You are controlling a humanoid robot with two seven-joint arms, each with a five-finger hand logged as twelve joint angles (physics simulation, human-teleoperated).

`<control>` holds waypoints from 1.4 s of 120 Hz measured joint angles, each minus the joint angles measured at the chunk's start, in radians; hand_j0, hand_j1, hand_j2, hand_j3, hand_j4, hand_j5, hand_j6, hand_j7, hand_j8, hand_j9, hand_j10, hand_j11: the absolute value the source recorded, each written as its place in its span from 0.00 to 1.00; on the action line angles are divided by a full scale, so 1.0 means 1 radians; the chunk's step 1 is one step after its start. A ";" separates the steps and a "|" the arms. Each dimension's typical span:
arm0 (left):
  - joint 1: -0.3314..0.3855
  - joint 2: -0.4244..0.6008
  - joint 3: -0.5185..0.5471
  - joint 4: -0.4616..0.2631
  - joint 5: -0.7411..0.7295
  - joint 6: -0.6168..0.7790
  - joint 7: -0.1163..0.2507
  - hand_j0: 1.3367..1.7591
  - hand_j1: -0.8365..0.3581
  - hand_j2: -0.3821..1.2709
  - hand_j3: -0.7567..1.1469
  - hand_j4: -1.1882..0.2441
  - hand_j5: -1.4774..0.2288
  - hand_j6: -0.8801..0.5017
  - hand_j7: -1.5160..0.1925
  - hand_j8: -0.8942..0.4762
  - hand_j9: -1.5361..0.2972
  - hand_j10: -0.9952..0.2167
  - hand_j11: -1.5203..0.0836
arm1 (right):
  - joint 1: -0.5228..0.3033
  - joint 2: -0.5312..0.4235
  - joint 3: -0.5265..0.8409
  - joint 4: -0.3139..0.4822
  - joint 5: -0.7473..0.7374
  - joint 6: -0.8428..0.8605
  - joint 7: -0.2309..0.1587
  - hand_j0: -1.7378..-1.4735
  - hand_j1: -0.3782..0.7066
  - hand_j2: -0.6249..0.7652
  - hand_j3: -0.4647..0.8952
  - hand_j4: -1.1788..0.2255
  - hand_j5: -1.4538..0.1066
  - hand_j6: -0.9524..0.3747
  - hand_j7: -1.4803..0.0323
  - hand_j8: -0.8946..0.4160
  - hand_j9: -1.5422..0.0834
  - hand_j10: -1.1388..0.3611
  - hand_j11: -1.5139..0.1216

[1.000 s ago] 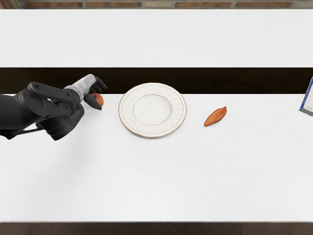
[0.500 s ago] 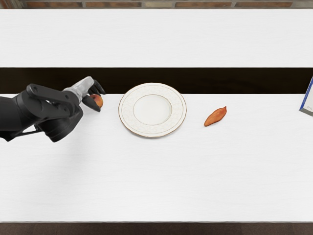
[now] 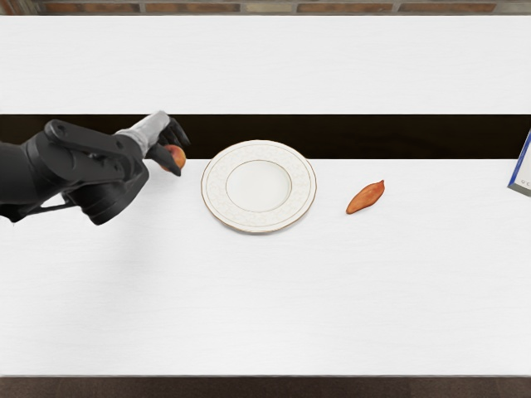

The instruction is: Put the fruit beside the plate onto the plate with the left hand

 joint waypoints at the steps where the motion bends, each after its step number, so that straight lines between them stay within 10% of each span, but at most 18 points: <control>1: -0.002 0.000 0.000 -0.001 0.000 0.000 0.000 0.76 0.46 0.46 0.40 0.37 0.35 0.22 0.38 0.29 0.36 0.27 0.40 | 0.000 0.000 0.000 0.000 0.000 0.000 0.000 0.30 0.03 0.45 0.34 0.84 0.93 0.72 0.98 0.68 0.95 0.76 0.93; 94: -0.117 -0.180 0.000 -0.022 -0.043 -0.018 0.000 0.76 0.45 0.47 0.40 0.37 0.35 0.22 0.38 0.29 0.36 0.28 0.40 | 0.000 0.000 0.000 0.000 0.000 0.000 0.000 0.30 0.03 0.45 0.34 0.84 0.93 0.72 0.98 0.68 0.95 0.76 0.93; 148: -0.038 -0.180 0.001 0.009 -0.068 -0.018 -0.002 0.76 0.44 0.47 0.40 0.37 0.35 0.23 0.38 0.29 0.36 0.29 0.41 | 0.000 0.000 0.000 0.000 0.000 0.000 0.000 0.30 0.03 0.45 0.34 0.84 0.93 0.72 0.98 0.68 0.95 0.76 0.93; 168: -0.027 -0.180 0.000 0.029 -0.066 -0.038 -0.003 0.76 0.60 0.37 0.40 0.52 0.52 0.35 0.54 0.39 0.52 0.45 0.58 | 0.000 0.000 0.000 0.000 0.000 0.000 0.000 0.30 0.03 0.45 0.34 0.84 0.93 0.72 0.98 0.68 0.95 0.76 0.93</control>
